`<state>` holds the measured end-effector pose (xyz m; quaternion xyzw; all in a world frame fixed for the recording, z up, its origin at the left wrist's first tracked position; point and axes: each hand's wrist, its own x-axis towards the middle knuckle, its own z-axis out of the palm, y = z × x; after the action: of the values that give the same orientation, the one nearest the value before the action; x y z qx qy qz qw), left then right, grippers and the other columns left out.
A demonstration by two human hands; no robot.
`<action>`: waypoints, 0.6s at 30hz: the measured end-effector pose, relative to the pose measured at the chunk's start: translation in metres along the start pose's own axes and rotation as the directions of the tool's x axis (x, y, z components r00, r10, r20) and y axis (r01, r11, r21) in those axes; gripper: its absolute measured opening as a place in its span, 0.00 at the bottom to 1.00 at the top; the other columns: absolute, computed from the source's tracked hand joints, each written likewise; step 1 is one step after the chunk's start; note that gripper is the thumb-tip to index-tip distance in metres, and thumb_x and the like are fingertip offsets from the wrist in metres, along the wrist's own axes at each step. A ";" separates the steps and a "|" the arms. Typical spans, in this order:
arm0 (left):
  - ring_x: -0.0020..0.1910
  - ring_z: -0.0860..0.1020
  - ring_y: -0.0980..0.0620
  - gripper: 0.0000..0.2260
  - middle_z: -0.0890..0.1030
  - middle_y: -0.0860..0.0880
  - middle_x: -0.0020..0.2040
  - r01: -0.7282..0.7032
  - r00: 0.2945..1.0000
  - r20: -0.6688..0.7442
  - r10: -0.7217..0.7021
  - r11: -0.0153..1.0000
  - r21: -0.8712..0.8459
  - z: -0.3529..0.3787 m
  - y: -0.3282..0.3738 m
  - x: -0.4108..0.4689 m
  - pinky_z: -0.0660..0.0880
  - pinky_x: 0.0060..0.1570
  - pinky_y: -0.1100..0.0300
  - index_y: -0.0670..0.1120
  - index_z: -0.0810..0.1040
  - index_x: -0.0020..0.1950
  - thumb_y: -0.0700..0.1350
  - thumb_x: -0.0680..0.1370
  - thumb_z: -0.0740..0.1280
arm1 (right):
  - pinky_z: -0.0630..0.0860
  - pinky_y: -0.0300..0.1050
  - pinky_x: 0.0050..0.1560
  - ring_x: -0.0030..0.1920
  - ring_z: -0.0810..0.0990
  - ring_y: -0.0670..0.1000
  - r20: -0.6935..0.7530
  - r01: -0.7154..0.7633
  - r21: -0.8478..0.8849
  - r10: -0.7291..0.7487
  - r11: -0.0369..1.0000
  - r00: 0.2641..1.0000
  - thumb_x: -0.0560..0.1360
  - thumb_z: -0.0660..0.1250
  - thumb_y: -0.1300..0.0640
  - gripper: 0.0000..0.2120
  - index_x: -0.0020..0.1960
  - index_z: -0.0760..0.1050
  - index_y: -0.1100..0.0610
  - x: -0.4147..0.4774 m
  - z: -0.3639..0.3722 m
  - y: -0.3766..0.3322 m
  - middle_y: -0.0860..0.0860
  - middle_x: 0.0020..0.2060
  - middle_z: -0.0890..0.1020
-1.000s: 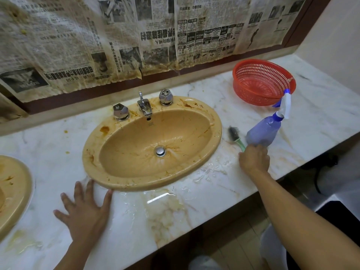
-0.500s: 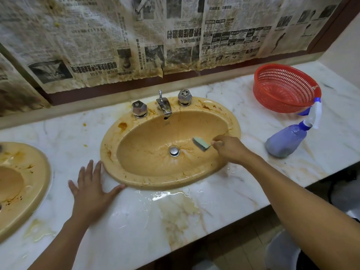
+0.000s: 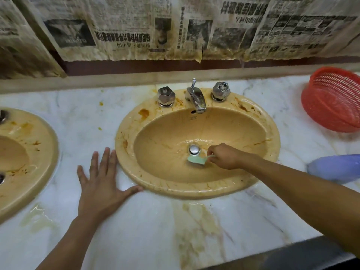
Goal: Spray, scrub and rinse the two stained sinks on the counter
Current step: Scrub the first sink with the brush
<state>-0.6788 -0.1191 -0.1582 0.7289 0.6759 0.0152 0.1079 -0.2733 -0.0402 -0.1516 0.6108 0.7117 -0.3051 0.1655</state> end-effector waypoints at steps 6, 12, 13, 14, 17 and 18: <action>0.83 0.37 0.49 0.58 0.40 0.51 0.85 0.012 0.999 0.032 -0.013 0.999 0.030 -0.001 0.001 0.000 0.42 0.78 0.32 0.49 0.43 0.85 0.85 0.67 0.49 | 0.77 0.54 0.55 0.58 0.79 0.59 -0.078 0.070 -0.023 -0.072 0.997 0.994 0.82 0.60 0.48 0.15 0.64 0.79 0.49 0.039 0.006 -0.019 0.55 0.59 0.82; 0.83 0.37 0.48 0.58 0.40 0.50 0.85 0.010 0.998 0.059 -0.012 0.999 0.034 -0.004 0.002 0.000 0.42 0.78 0.32 0.48 0.43 0.85 0.85 0.67 0.50 | 0.72 0.49 0.44 0.51 0.80 0.57 -0.021 0.212 -0.168 -0.218 0.963 0.976 0.83 0.58 0.46 0.13 0.56 0.81 0.47 0.031 0.025 -0.028 0.51 0.51 0.81; 0.83 0.37 0.48 0.58 0.40 0.50 0.85 0.010 0.998 0.065 -0.012 0.999 0.036 -0.004 0.002 0.000 0.42 0.78 0.31 0.47 0.44 0.85 0.85 0.67 0.50 | 0.74 0.49 0.45 0.51 0.80 0.58 -0.028 0.186 -0.210 -0.196 0.960 0.980 0.83 0.58 0.45 0.14 0.56 0.81 0.48 0.031 0.022 -0.018 0.52 0.52 0.82; 0.83 0.37 0.48 0.58 0.40 0.50 0.85 0.011 0.998 0.069 -0.013 0.999 0.037 -0.004 0.002 0.000 0.42 0.78 0.31 0.47 0.44 0.85 0.85 0.67 0.50 | 0.75 0.50 0.46 0.51 0.80 0.58 -0.059 0.136 -0.242 -0.155 0.961 0.986 0.83 0.57 0.45 0.15 0.57 0.80 0.49 0.035 0.018 -0.010 0.53 0.53 0.83; 0.83 0.38 0.49 0.58 0.40 0.50 0.85 0.012 0.997 0.070 -0.014 1.000 0.024 -0.004 0.002 0.000 0.42 0.78 0.31 0.48 0.45 0.85 0.85 0.68 0.51 | 0.76 0.51 0.48 0.51 0.80 0.58 -0.166 0.107 -0.176 -0.136 0.979 0.977 0.84 0.55 0.45 0.16 0.59 0.78 0.50 0.050 0.016 -0.017 0.54 0.54 0.82; 0.83 0.37 0.49 0.57 0.40 0.51 0.85 0.015 0.998 0.069 -0.016 1.000 0.017 -0.005 0.002 0.000 0.42 0.78 0.31 0.48 0.45 0.85 0.84 0.68 0.51 | 0.76 0.51 0.47 0.51 0.80 0.58 -0.161 0.154 -0.153 -0.178 0.976 0.971 0.84 0.55 0.45 0.16 0.59 0.78 0.50 0.051 0.022 -0.029 0.55 0.53 0.82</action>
<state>-0.6777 -0.1188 -0.1533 0.7245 0.6776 -0.0162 0.1253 -0.3144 -0.0175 -0.1926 0.5602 0.7916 -0.2131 0.1187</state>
